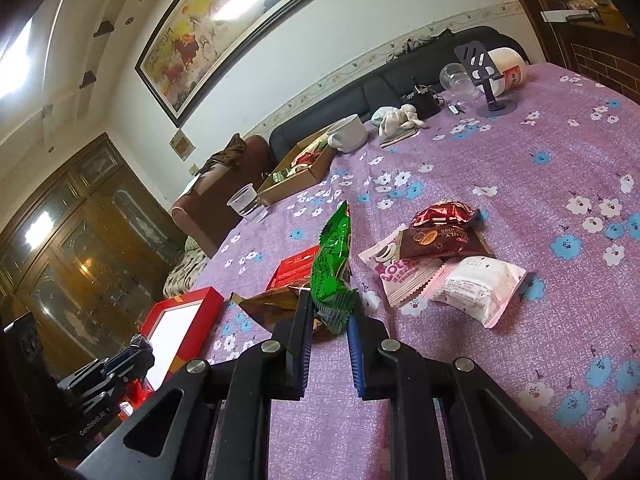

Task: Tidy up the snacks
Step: 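Lift and carry the purple-black and green packets toward the red-rimmed white lid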

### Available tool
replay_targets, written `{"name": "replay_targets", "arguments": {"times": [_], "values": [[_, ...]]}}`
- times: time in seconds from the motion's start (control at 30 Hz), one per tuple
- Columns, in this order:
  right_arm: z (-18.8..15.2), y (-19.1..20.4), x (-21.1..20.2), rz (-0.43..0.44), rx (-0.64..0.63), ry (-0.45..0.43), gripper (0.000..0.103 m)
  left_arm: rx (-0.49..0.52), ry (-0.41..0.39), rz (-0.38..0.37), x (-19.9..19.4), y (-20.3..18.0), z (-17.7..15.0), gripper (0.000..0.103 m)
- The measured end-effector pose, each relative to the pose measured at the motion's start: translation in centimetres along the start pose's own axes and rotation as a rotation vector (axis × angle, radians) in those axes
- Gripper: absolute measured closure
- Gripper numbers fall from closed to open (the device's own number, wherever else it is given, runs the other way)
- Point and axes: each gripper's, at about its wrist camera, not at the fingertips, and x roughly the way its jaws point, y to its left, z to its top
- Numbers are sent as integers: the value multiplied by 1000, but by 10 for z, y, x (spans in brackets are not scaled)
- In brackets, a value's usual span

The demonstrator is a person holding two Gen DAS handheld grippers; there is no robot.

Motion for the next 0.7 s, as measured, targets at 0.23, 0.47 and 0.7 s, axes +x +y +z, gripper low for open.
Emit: {"name": "replay_targets", "arguments": {"times": [0.23, 0.47, 0.7], "values": [[1, -1, -1, -7, 0, -2, 86, -5, -3, 4, -3, 3, -2, 82], [0, 0, -2, -13, -2, -5, 86, -6, -4, 4, -5, 4, -5, 82], [0, 0, 0, -22, -2, -4, 86, -18, -5, 11, -5, 8, -7, 82]]}}
